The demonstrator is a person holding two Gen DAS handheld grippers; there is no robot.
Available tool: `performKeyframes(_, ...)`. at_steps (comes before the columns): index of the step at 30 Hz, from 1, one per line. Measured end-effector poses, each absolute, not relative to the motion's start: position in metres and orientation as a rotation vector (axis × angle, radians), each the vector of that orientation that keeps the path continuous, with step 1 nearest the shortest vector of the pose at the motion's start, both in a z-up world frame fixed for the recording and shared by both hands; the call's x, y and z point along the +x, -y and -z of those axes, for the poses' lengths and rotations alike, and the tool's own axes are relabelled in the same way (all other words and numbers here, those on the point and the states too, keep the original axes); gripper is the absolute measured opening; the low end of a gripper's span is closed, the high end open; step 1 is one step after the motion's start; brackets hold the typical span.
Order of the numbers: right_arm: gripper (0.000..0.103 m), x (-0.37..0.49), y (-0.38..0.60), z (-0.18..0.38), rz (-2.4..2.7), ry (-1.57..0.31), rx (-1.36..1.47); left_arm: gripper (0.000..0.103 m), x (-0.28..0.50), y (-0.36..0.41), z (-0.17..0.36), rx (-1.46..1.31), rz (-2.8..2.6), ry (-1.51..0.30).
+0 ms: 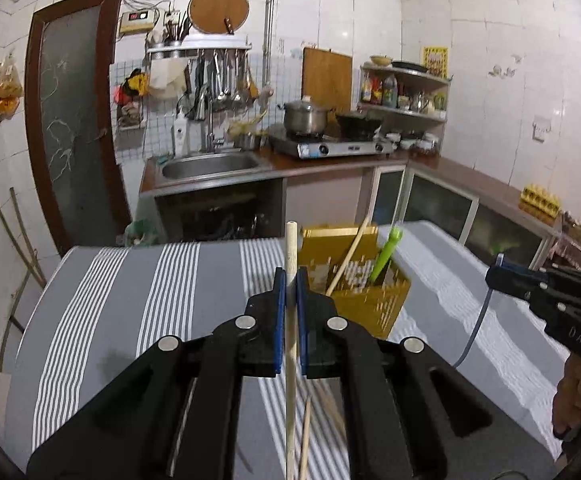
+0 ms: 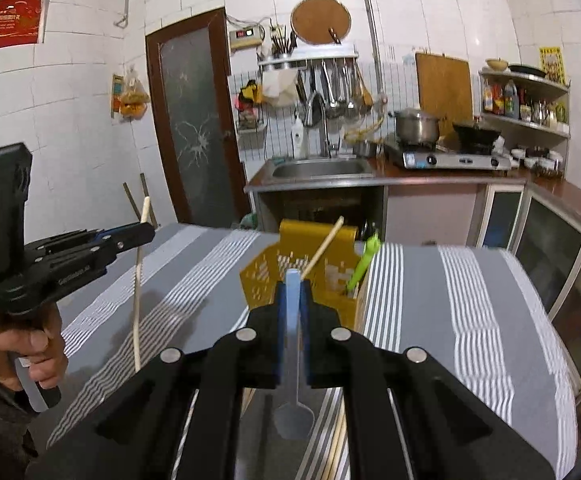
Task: Organize utensils
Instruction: 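Lift and carry the spoon and chopstick with both tools over the yellow holder, then open both tools to drop the spoon and chopstick into the holder, then withdraw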
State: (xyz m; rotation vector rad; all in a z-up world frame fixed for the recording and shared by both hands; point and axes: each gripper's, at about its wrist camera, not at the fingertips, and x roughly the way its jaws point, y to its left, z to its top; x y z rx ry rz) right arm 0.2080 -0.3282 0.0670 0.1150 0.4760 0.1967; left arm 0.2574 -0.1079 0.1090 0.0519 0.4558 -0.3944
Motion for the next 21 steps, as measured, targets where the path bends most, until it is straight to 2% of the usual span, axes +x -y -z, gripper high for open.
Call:
performKeyframes(12, 0.007, 0.236, 0.332, -0.121, -0.185, -0.384, 0.070, 0.004, 0.294, 0.143, -0.174, 0.040, 0.435, -0.321)
performKeyframes(21, 0.007, 0.273, 0.342, -0.149, -0.148, -0.314, 0.081, 0.004, 0.335, 0.172, -0.183, 0.029, 0.405, -0.266)
